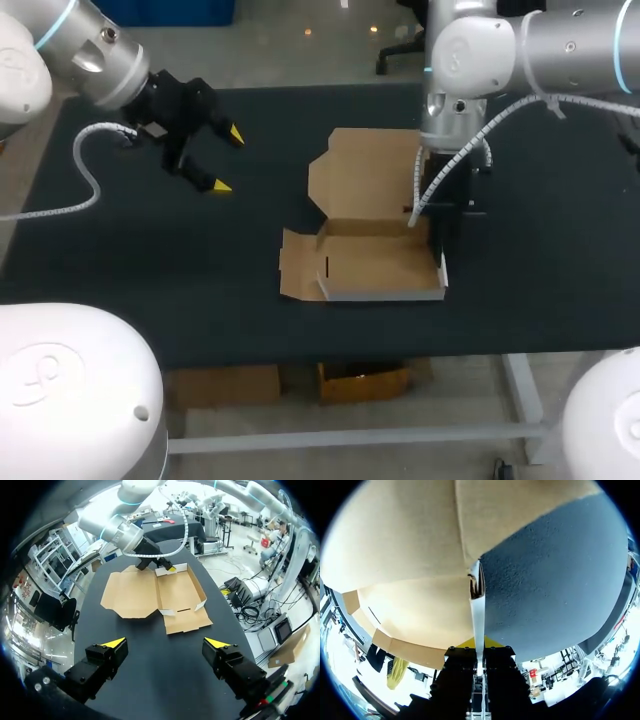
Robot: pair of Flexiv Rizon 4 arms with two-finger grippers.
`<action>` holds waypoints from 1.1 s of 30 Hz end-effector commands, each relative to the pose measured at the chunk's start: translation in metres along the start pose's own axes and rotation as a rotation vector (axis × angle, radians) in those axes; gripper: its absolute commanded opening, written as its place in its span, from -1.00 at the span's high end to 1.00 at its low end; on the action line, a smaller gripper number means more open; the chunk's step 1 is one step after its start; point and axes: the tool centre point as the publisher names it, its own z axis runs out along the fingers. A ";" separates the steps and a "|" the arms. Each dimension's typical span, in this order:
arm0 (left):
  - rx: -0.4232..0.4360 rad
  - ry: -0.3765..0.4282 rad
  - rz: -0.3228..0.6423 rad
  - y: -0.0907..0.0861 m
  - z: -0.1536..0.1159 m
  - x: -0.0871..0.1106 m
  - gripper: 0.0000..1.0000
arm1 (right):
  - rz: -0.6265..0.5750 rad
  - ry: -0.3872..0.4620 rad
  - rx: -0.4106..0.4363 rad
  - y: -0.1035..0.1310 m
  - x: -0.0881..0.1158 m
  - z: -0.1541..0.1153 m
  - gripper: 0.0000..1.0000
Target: Assemble the packaging by folding the flat box into shape, placing the metal phone stand inside, and closing the box properly
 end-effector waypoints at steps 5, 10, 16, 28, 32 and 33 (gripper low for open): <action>-0.003 0.001 0.000 0.000 -0.001 0.000 -1.00 | -0.002 0.012 -0.034 -0.001 0.001 0.002 0.95; -0.003 0.001 0.000 0.000 -0.001 0.000 -1.00 | 0.000 0.016 -0.058 -0.001 0.001 0.002 0.84; -0.003 0.001 0.000 0.000 -0.001 0.000 -1.00 | 0.008 0.022 -0.093 -0.003 -0.001 0.001 0.83; -0.003 0.001 0.000 0.000 -0.001 0.000 -1.00 | 0.016 0.041 -0.206 -0.007 -0.001 0.005 0.89; -0.003 0.001 0.000 0.000 -0.001 0.000 -1.00 | 0.029 0.044 -0.227 -0.006 -0.001 0.010 0.85; -0.003 0.001 0.000 0.000 -0.001 0.000 -1.00 | 0.030 0.047 -0.232 -0.005 -0.001 0.010 0.84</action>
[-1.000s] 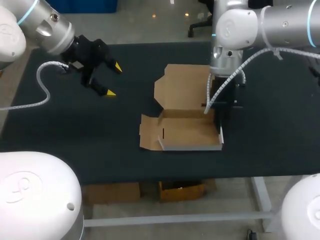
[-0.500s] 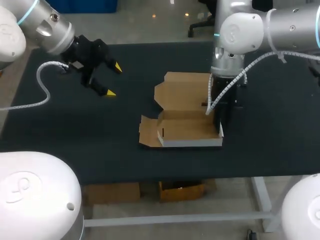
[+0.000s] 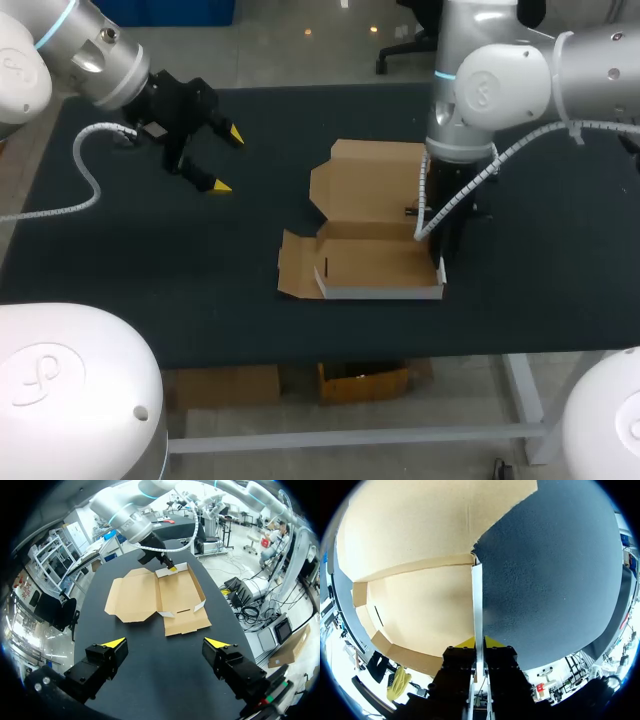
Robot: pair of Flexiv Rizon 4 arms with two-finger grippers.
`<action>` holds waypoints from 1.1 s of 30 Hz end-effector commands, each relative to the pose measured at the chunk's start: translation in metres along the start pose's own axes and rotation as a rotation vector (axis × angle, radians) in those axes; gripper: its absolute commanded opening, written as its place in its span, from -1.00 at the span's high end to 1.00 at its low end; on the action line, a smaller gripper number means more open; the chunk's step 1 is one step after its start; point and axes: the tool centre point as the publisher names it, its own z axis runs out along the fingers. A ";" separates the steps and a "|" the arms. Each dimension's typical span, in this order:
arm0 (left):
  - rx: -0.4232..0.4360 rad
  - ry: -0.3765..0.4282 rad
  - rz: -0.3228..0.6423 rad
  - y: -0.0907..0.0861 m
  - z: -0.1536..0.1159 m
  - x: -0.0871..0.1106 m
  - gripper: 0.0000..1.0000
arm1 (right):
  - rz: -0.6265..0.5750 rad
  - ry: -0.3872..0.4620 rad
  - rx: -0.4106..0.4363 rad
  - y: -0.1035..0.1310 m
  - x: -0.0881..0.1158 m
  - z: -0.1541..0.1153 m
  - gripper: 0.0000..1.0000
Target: Assemble the packaging by folding the flat box into shape, placing the metal phone stand inside, and closing the box properly
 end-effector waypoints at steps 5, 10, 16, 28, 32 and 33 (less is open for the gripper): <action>-0.003 0.001 0.000 0.000 -0.001 0.000 -1.00 | 0.034 -0.002 -0.107 -0.004 -0.004 0.008 0.80; -0.003 0.001 0.000 0.000 -0.001 0.000 -1.00 | 0.058 0.001 -0.171 -0.004 -0.005 0.008 0.82; -0.003 0.001 0.000 0.000 -0.001 0.000 -1.00 | 0.085 -0.005 -0.228 -0.006 -0.005 0.008 0.83; -0.003 0.001 0.000 0.000 -0.001 0.000 -1.00 | 0.121 -0.019 -0.280 -0.004 -0.004 0.014 0.86; -0.003 0.001 0.000 0.000 -0.001 0.000 -1.00 | 0.132 -0.023 -0.302 -0.003 -0.004 0.014 0.87; -0.003 0.001 0.000 0.000 -0.001 0.000 -1.00 | 0.132 -0.024 -0.306 -0.003 -0.004 0.014 0.87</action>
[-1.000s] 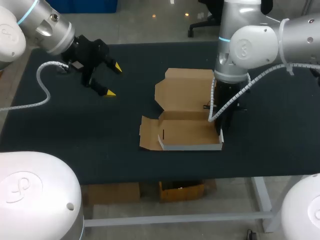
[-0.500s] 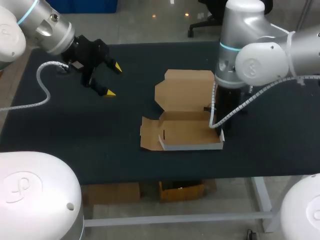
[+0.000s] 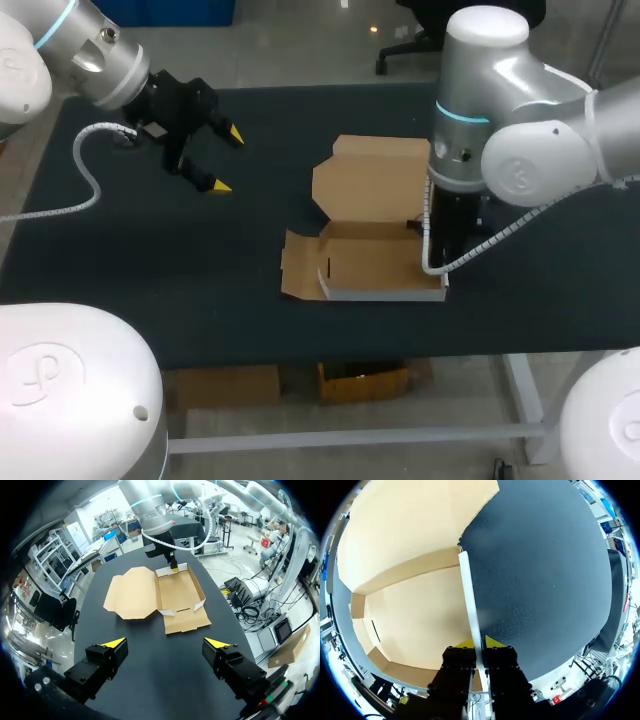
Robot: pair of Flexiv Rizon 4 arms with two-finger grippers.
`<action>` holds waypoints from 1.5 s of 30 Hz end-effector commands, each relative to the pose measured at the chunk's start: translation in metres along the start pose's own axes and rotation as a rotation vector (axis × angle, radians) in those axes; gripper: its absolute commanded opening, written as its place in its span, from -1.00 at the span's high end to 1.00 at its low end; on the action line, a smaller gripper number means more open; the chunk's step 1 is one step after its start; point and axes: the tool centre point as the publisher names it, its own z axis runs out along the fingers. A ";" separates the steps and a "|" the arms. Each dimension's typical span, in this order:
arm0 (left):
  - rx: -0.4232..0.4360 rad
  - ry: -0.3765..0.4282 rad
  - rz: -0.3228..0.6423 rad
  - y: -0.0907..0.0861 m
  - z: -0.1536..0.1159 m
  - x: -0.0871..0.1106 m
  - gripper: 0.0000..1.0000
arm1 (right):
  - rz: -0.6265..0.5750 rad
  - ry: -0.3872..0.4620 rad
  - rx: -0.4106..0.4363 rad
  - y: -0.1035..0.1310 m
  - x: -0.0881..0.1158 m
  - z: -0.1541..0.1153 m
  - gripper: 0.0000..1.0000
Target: Assemble the packaging by folding the flat box into shape, placing the metal phone stand inside, and closing the box properly
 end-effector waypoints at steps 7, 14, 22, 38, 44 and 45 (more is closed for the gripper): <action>-0.003 0.001 0.000 0.000 -0.001 0.000 -1.00 | 0.017 0.006 -0.055 -0.001 -0.001 0.003 0.87; -0.003 0.001 0.000 0.000 -0.001 0.000 -1.00 | 0.035 0.011 -0.072 0.001 -0.002 0.004 0.78; -0.003 0.001 0.000 0.000 -0.001 0.000 -1.00 | 0.039 0.019 -0.092 0.007 -0.004 0.003 0.79; -0.003 0.001 0.000 0.000 -0.001 0.000 -1.00 | -0.010 0.026 -0.101 0.015 0.001 0.007 1.00; -0.003 0.001 0.000 0.000 -0.001 0.000 -1.00 | -0.070 0.001 -0.110 0.015 0.006 0.009 1.00; -0.003 0.001 0.000 0.000 -0.001 0.000 -1.00 | -0.073 -0.005 -0.109 0.014 0.007 0.008 1.00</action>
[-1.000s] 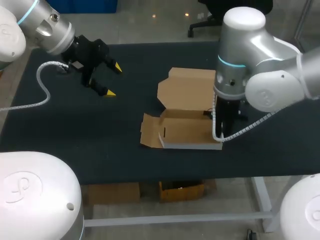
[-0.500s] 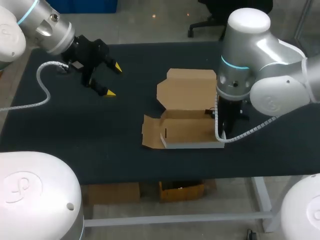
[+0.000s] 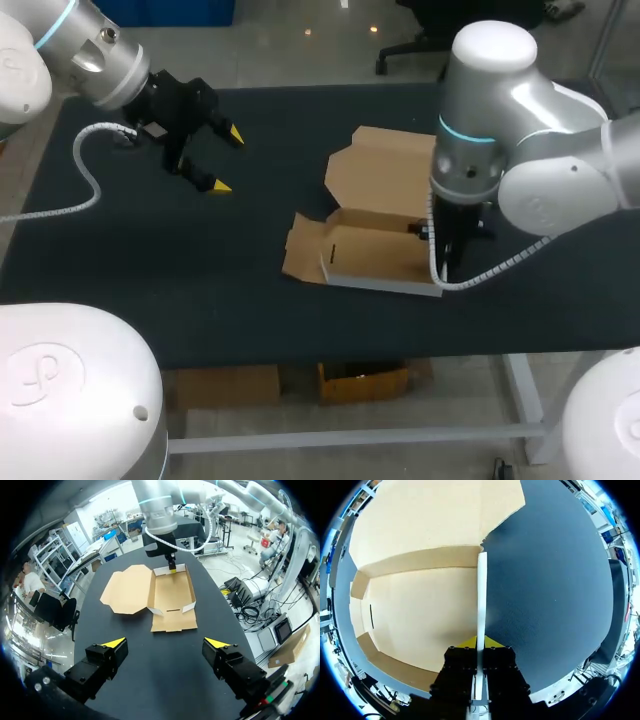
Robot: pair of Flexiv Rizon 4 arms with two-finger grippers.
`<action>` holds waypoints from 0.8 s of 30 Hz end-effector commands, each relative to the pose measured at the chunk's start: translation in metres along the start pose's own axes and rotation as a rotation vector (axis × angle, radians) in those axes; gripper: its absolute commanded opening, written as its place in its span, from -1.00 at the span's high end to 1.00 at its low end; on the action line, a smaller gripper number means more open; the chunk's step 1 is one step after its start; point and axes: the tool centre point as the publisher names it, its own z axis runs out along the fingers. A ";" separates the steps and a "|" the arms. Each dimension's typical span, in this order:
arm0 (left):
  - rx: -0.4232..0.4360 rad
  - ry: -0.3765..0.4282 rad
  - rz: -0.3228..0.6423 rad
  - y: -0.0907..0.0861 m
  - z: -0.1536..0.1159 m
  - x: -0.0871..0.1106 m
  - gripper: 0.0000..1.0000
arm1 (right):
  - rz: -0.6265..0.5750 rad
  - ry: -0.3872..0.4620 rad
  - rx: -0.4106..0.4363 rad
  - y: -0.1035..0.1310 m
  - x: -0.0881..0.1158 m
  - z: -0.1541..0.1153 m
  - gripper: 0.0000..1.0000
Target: Assemble the packaging by folding the flat box into shape, placing the metal phone stand inside, and closing the box properly
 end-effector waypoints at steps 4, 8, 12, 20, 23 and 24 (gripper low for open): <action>-0.003 0.001 0.000 0.000 -0.001 0.000 -1.00 | -0.026 -0.026 0.001 0.001 0.008 0.000 1.00; -0.003 0.001 0.000 0.000 -0.001 0.000 -1.00 | -0.045 -0.048 -0.002 0.000 0.008 -0.001 1.00; -0.003 0.001 0.000 0.000 -0.001 0.000 -1.00 | -0.043 -0.086 0.001 -0.001 0.008 -0.002 1.00; -0.003 0.001 0.000 0.000 -0.001 0.000 -1.00 | -0.014 -0.170 0.021 0.002 0.006 0.002 1.00; -0.003 0.001 0.000 0.000 -0.001 0.000 -1.00 | -0.004 -0.194 0.031 0.002 0.006 0.001 1.00; -0.003 0.001 0.000 0.000 -0.001 0.000 -1.00 | 0.008 -0.205 0.032 0.003 0.006 0.001 1.00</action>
